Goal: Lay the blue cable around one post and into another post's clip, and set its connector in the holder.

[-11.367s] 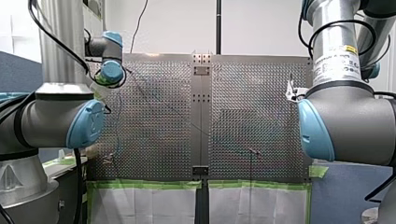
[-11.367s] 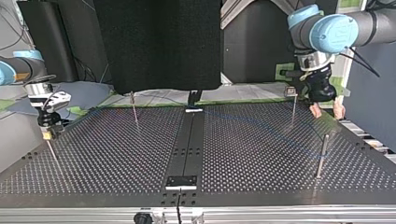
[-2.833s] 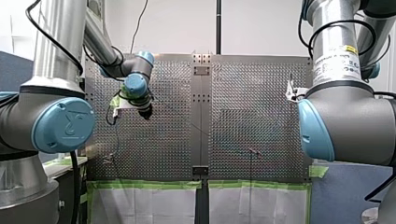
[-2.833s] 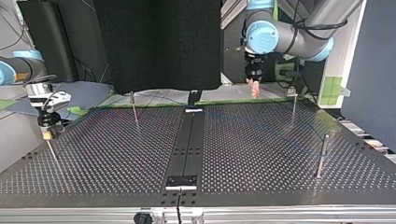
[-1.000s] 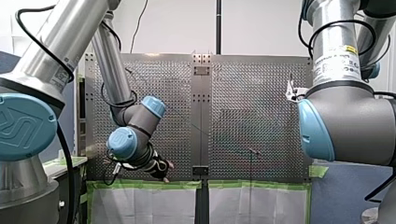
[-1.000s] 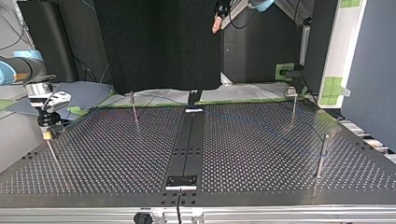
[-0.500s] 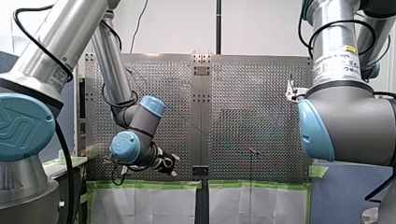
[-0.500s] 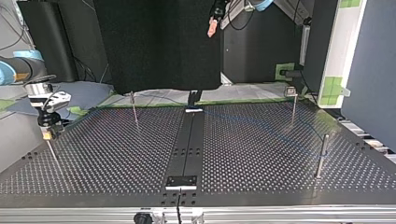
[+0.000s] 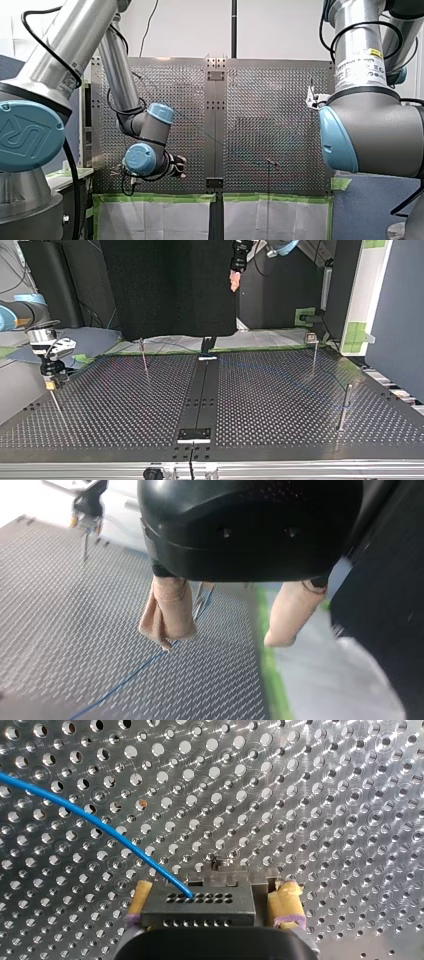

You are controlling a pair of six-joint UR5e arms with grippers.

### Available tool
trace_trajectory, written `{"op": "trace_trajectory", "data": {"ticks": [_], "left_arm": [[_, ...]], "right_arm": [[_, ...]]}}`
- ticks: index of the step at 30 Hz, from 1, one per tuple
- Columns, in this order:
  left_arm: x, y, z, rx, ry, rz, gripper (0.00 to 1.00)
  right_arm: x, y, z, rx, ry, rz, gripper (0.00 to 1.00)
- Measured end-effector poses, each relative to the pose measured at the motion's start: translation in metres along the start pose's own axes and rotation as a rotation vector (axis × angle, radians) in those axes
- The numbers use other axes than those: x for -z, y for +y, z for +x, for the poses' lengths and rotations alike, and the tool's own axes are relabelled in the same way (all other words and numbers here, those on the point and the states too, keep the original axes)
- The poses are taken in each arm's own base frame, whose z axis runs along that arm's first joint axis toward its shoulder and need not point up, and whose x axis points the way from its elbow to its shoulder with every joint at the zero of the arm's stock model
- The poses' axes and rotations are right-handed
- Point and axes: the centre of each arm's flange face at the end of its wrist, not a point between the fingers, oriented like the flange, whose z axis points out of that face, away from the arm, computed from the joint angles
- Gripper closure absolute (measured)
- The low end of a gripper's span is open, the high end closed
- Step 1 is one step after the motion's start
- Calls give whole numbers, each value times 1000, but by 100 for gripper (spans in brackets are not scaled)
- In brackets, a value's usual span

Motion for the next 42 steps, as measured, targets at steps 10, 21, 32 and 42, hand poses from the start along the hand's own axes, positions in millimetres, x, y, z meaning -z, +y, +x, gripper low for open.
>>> {"op": "trace_trajectory", "data": {"ticks": [10, 21, 32, 42], "left_arm": [[-29, 17, -16, 58, -88, -69, 0], [-52, 33, -31, 104, -178, -111, 0], [-59, 30, -40, 134, -256, -100, 0], [-63, 26, -49, 153, -335, -93, 0]], "right_arm": [[0, 0, 0, 0, 0, 0, 0], [0, 0, 0, 0, 0, 0, 0], [0, 0, 0, 0, 0, 0, 0], [0, 0, 0, 0, 0, 0, 0]]}}
